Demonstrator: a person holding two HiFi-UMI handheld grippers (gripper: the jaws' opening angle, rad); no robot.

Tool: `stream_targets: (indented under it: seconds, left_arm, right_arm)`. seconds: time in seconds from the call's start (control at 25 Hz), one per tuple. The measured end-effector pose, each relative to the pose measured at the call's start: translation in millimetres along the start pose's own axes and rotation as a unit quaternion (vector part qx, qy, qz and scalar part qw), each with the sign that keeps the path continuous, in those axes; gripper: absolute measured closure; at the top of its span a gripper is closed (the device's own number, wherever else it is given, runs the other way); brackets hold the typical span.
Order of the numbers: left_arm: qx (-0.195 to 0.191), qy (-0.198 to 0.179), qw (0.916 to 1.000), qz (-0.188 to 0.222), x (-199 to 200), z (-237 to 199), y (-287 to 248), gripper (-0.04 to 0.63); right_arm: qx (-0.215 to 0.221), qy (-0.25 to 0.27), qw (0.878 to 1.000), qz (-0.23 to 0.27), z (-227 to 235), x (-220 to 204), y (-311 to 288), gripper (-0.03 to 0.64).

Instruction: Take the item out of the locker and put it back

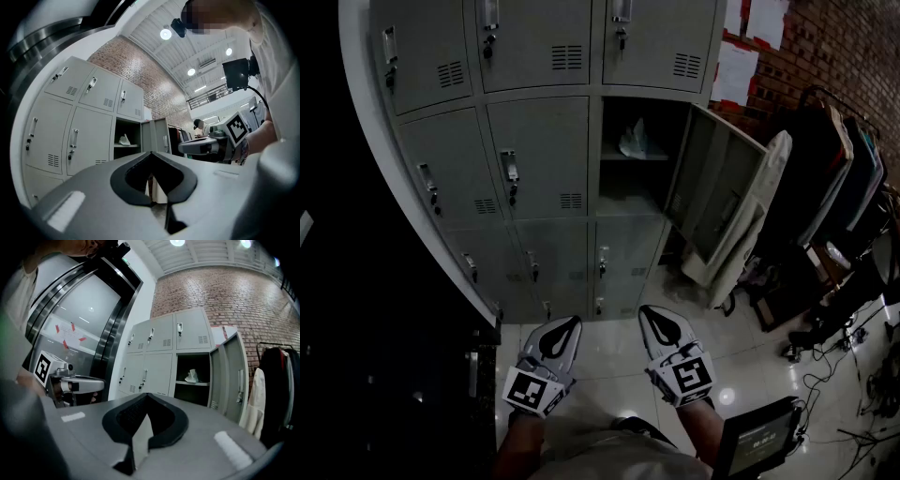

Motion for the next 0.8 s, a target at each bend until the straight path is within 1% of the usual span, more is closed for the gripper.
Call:
stream_targets:
  seconds: [0.2,0.36,0.52,0.68,0.8]
  left_arm:
    - [0.004,0.0,1.0,-0.004,-13.4,-25.8,-33.3,0.595]
    - [0.005,-0.009,0.9999,0.001,-21.4,-43.7,-76.0,0.595]
    - [0.007,-0.027,0.9995,0.013,-25.8,-59.4,-137.6,0.595]
    - [0.017,-0.03,0.9991,0.025,-19.7,-79.7,-207.7,0.595]
    - [0.015,-0.032,0.999,0.028,-16.2,-87.3,-250.6,0.595]
  right_arm:
    - [0.002,-0.005,1.0,0.003,29.4,-9.0,-36.3,0.612]
    - [0.006,-0.002,1.0,0.018,68.3,-13.5,-68.9,0.612]
    - [0.015,0.002,1.0,0.026,125.4,-19.0,-107.2,0.612]
    - [0.029,0.017,0.999,0.035,189.0,-5.9,-145.0,0.612]
    - [0.02,0.015,0.999,0.038,231.0,2.6,-164.3,0.612]
Point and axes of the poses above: the fingertips, and each gripper's own axes: y backward along the fingers, z to its right, x out of its top, the point moved 8 cm from there along y, backward along the fingers, and after that the axes turned 15 degrees about x, right-handed, at the moved point
